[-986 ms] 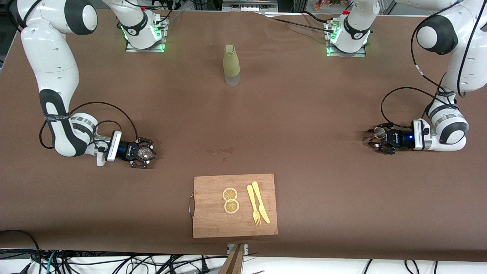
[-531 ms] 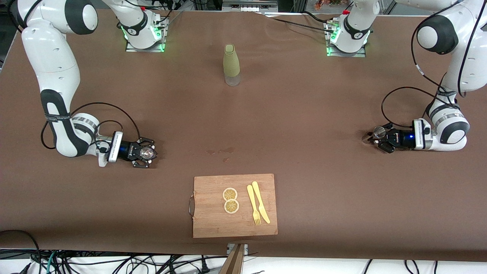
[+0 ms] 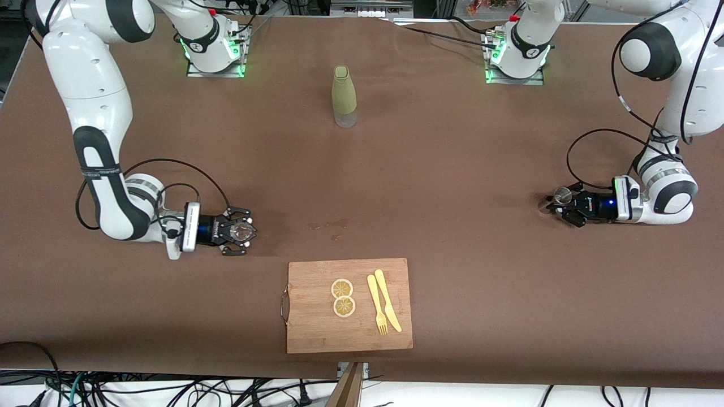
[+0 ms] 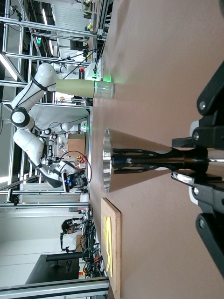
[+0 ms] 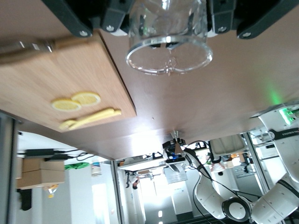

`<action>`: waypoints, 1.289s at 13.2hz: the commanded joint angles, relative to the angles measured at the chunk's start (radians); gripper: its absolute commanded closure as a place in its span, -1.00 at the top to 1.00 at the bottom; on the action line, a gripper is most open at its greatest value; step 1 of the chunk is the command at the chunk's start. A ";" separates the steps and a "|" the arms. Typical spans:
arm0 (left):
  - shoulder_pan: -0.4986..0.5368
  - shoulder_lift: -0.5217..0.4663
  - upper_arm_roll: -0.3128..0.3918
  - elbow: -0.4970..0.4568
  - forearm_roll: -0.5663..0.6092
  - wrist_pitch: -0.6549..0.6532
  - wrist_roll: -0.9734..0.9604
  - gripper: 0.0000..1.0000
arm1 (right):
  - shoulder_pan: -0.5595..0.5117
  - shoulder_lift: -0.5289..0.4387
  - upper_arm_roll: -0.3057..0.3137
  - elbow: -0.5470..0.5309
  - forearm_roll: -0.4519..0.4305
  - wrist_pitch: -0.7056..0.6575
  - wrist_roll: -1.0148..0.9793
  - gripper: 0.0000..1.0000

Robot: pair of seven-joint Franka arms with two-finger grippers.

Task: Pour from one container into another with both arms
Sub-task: 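Lift the beaker with the right gripper while the left gripper carries the jigger inward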

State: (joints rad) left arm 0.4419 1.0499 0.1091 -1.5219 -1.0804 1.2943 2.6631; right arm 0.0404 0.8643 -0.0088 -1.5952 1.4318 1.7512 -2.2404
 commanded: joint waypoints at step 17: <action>-0.346 -0.068 -0.140 -0.032 -0.312 0.138 -0.094 -1.00 | 0.406 -0.120 -0.010 0.176 -0.155 0.351 0.588 -0.98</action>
State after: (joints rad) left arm 0.1685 1.0059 -0.0408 -1.5230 -1.3272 1.3869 2.5583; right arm 0.4052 0.7727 -0.0094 -1.4157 1.3137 2.0498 -1.7140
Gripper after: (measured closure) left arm 0.767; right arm 0.877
